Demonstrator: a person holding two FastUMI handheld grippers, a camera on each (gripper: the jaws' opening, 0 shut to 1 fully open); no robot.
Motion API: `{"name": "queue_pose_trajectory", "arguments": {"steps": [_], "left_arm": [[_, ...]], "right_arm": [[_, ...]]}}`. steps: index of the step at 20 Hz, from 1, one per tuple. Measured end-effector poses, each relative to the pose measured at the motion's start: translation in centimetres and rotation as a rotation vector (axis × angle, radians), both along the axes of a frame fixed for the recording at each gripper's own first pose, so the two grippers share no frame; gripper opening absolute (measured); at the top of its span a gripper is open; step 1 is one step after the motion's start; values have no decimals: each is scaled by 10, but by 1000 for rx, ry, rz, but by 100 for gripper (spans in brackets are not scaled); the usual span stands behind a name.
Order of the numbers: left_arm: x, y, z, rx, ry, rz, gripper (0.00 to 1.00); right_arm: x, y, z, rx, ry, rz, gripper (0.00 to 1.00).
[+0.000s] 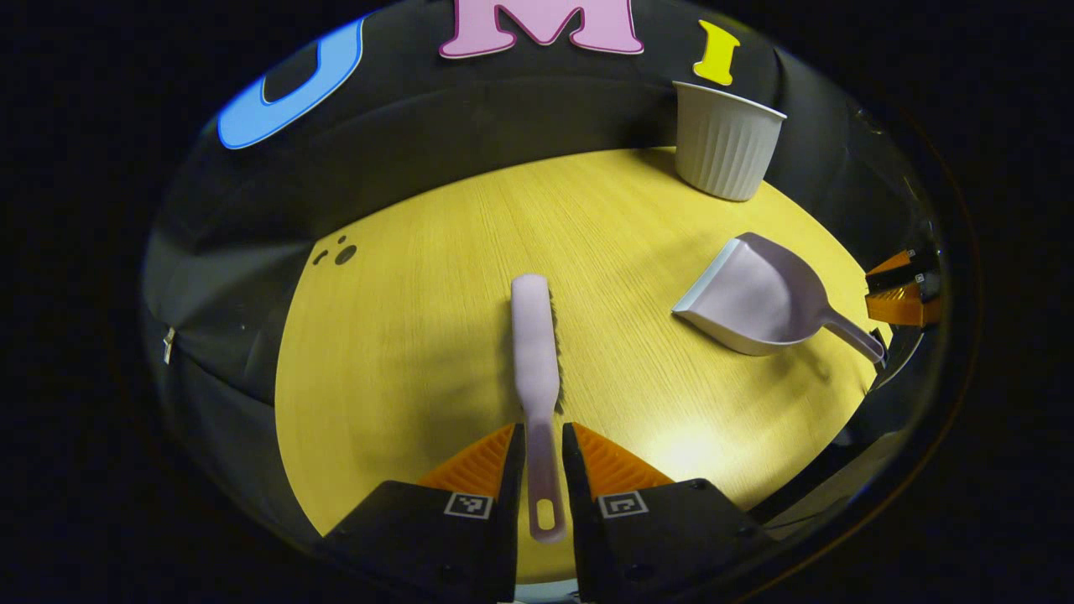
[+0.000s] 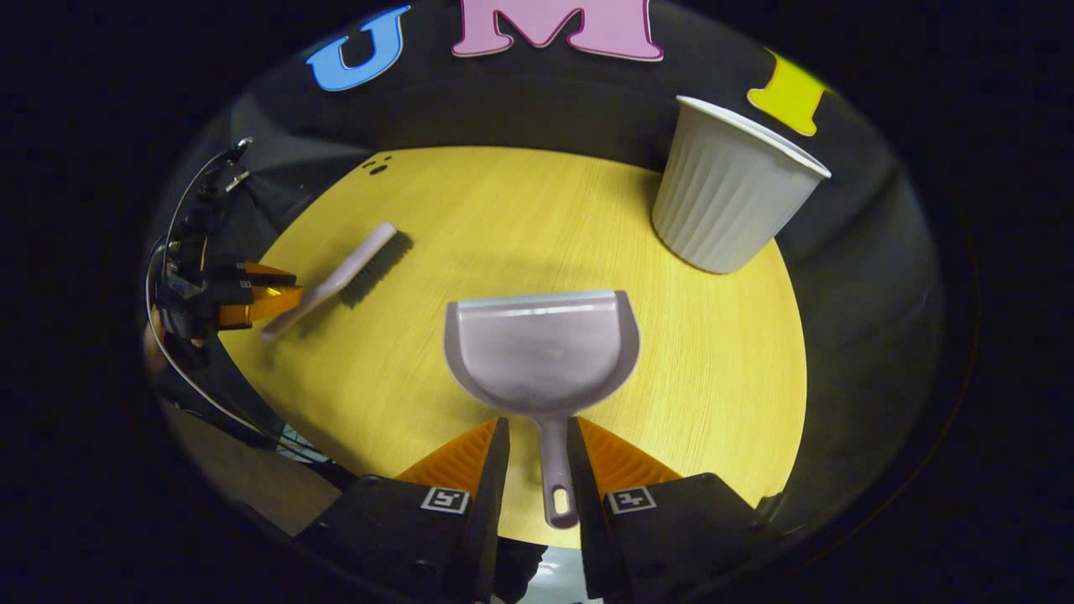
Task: Pick up the small broom and dustpan from the desktop, sweep the trash into the dustpan with the broom, and then empty the trash into the garbage bin.
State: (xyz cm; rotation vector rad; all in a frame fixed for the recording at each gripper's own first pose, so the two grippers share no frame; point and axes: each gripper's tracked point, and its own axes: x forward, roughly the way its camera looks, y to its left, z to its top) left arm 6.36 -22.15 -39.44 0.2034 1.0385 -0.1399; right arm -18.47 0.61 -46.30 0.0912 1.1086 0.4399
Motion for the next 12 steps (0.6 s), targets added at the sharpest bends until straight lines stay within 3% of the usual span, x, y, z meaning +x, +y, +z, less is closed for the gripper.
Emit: {"name": "queue_pose_trajectory", "arguments": {"steps": [1, 11, 12], "left_arm": [[2, -2, 10, -12, -31, 4, 32], [26, -25, 130, -200, -464, 19, 31], [29, -25, 142, -213, -494, 22, 31]], "right_arm": [[5, 3, 9, 11, -37, -15, 45], [52, 18, 101, 64, -437, -88, 43], [54, 18, 109, 72, -462, -94, 40]]}}
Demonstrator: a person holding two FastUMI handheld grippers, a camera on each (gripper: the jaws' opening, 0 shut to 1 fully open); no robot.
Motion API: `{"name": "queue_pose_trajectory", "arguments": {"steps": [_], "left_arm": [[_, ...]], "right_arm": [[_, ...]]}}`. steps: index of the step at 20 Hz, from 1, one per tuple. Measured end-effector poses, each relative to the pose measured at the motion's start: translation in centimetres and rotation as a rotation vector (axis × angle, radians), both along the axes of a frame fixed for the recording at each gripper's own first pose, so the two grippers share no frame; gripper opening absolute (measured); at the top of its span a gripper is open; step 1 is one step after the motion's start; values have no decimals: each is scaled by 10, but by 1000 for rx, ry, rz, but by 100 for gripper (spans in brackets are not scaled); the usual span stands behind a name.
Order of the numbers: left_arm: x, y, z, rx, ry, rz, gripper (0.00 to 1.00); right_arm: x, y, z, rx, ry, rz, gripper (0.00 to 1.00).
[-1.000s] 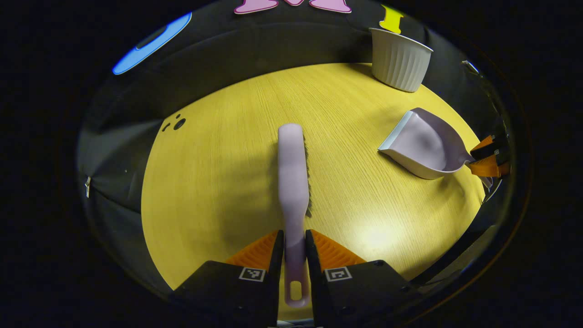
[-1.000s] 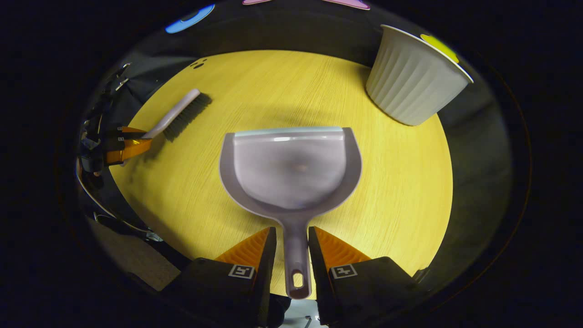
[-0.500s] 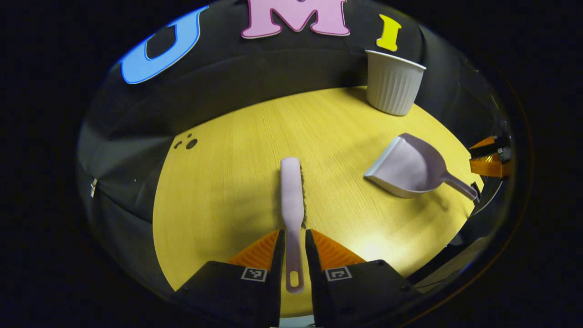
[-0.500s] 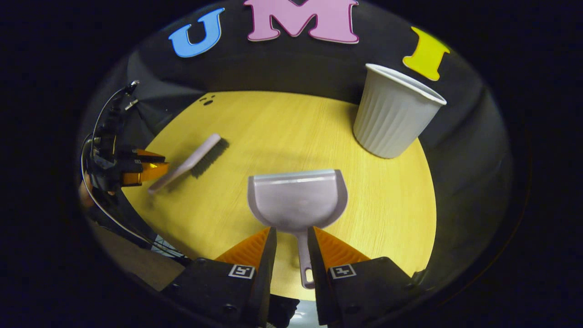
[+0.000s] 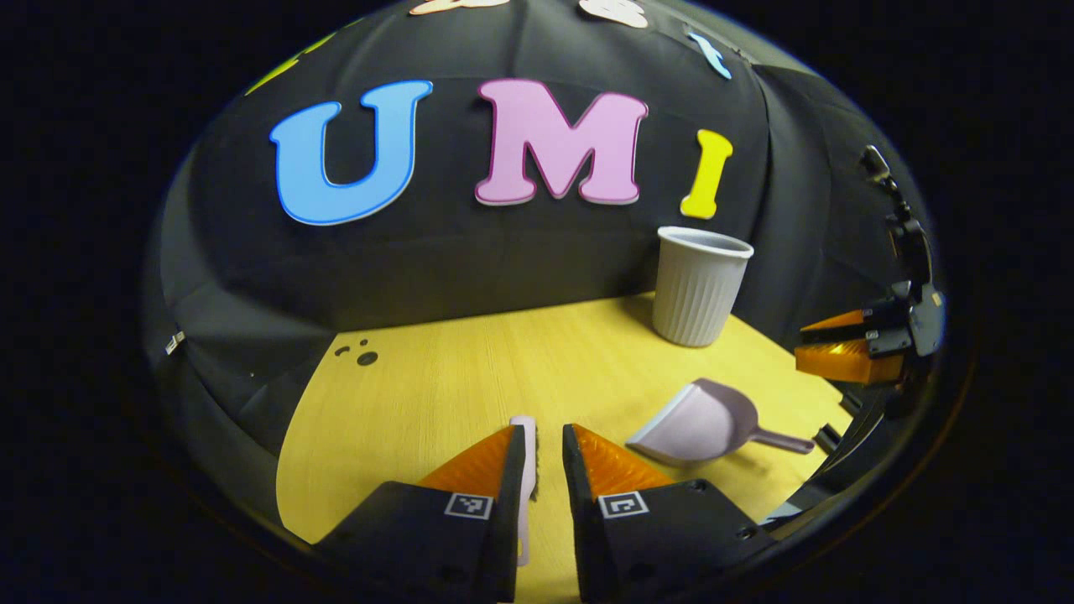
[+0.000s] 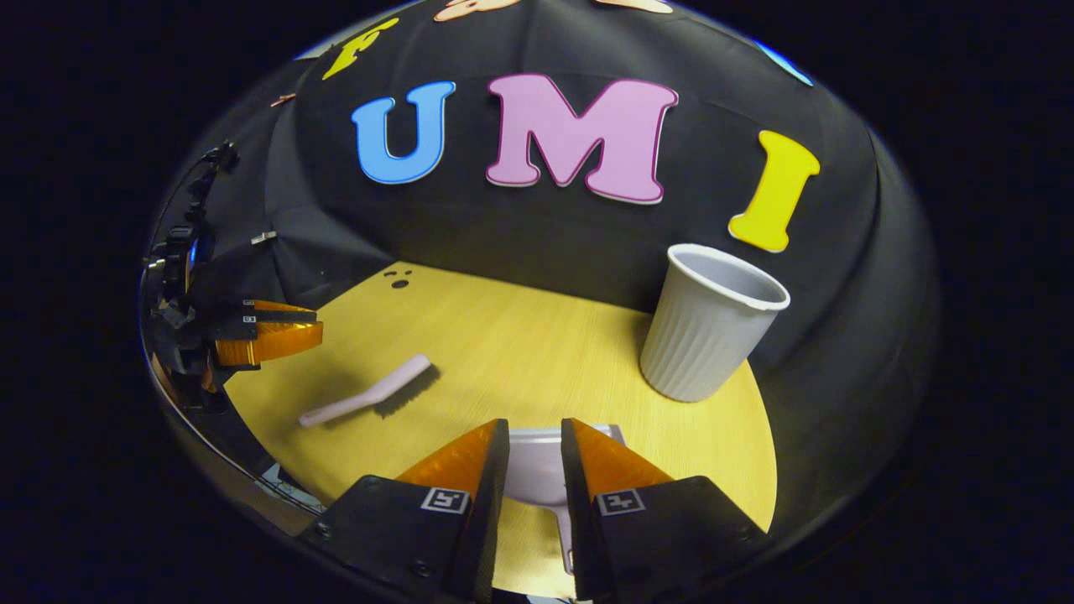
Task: Pick up the small broom and dustpan from the desktop, sweep the trash into the dustpan with the broom, and then empty the trash into the garbage bin.
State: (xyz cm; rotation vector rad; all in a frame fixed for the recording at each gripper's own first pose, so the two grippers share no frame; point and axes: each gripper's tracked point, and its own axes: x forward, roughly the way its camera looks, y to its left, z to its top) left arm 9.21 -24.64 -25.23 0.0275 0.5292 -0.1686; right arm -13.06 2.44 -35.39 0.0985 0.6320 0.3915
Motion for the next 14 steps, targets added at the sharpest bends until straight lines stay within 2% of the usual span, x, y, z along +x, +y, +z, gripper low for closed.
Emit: {"name": "queue_pose_trajectory", "arguments": {"steps": [5, 6, 7, 8, 9, 10, 14], "left_arm": [[9, 5, 53, -21, -122, 4, 31], [9, 6, 59, -19, -138, -4, 32], [9, 9, 62, -13, -150, -12, 31], [9, 11, 60, -9, -154, -20, 31], [9, 13, 59, -9, -155, -26, 31], [10, 14, 59, -14, -152, -31, 31], [9, 17, 58, -17, -154, -60, 31]], "right_arm": [[10, 4, 29, 26, -61, -32, 40], [12, 6, 35, 29, -71, -38, 43], [13, 5, 41, 28, -84, -47, 40], [14, 7, 46, 26, -92, -52, 43], [15, 7, 52, 22, -104, -59, 40], [17, 8, 58, 17, -113, -63, 43], [22, 6, 85, -12, -158, -100, 40]]}}
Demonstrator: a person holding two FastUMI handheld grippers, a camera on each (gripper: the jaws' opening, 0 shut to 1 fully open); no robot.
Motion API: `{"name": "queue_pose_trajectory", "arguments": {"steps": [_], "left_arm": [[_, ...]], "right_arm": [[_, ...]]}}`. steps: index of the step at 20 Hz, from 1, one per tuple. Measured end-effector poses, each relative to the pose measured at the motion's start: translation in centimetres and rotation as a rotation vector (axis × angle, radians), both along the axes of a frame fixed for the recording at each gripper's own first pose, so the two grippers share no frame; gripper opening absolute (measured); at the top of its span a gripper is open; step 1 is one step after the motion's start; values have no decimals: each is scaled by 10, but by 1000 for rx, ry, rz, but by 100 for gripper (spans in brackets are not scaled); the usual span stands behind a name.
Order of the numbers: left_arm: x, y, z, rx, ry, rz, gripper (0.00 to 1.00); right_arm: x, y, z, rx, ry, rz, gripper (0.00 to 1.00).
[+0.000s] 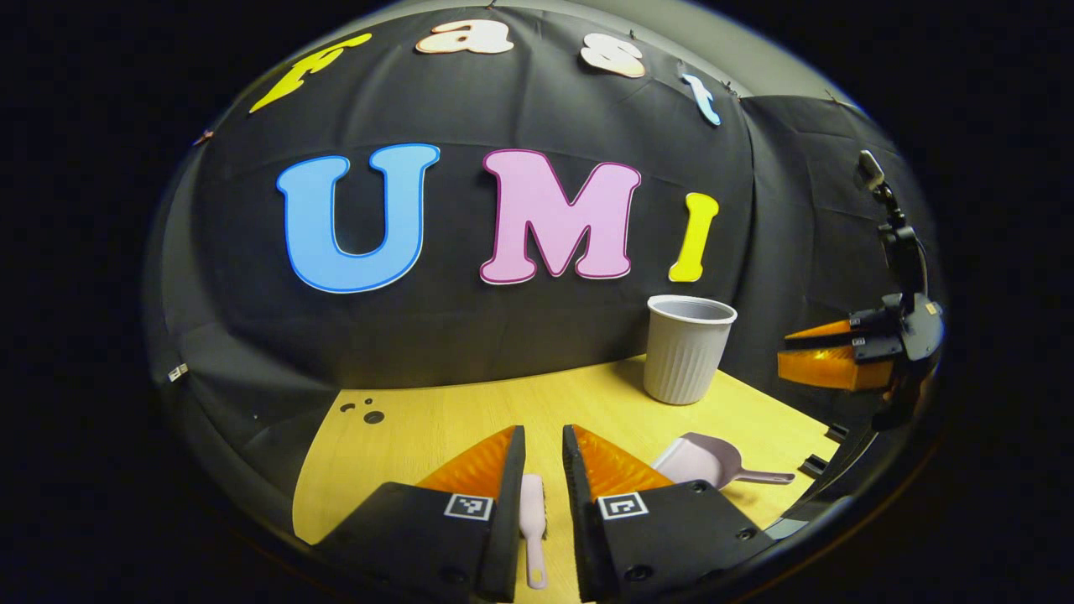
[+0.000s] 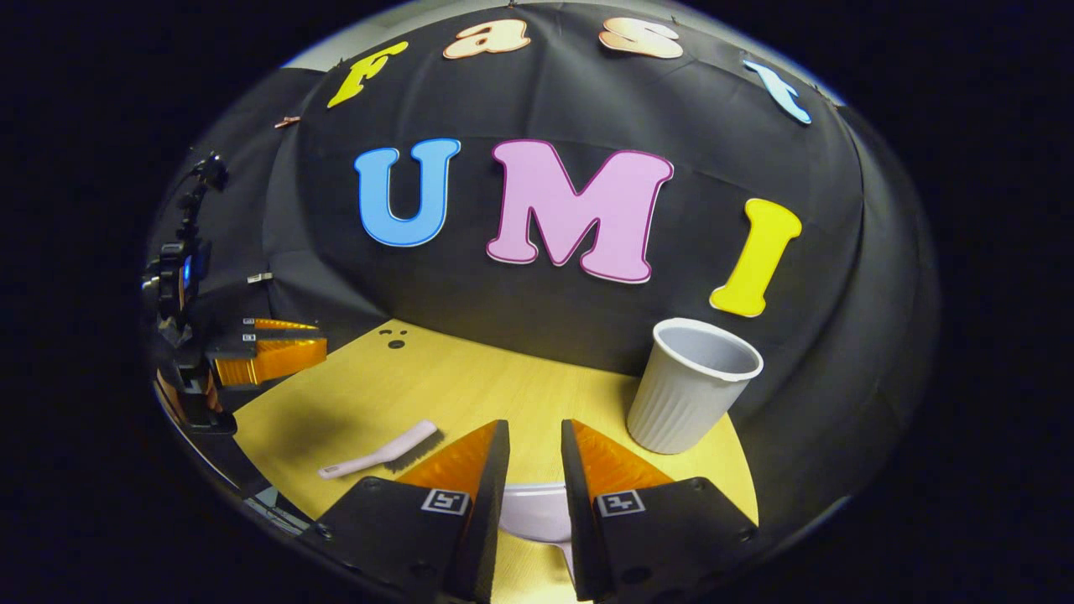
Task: Pick up the small broom and dustpan from the desktop, sweep the trash into the dustpan with the broom, and then empty the trash into the garbage bin.
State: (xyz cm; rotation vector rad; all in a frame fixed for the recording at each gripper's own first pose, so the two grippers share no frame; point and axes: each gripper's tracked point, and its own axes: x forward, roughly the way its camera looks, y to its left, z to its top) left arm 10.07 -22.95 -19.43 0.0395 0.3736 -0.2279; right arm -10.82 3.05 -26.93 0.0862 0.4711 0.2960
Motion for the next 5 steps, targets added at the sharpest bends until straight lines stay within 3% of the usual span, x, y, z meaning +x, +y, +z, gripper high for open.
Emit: {"name": "queue_pose_trajectory", "arguments": {"steps": [5], "left_arm": [[-3, -3, -3, 19, 2, -47, 31]], "right_arm": [[2, 6, 19, 6, -10, -50, 40]]}}
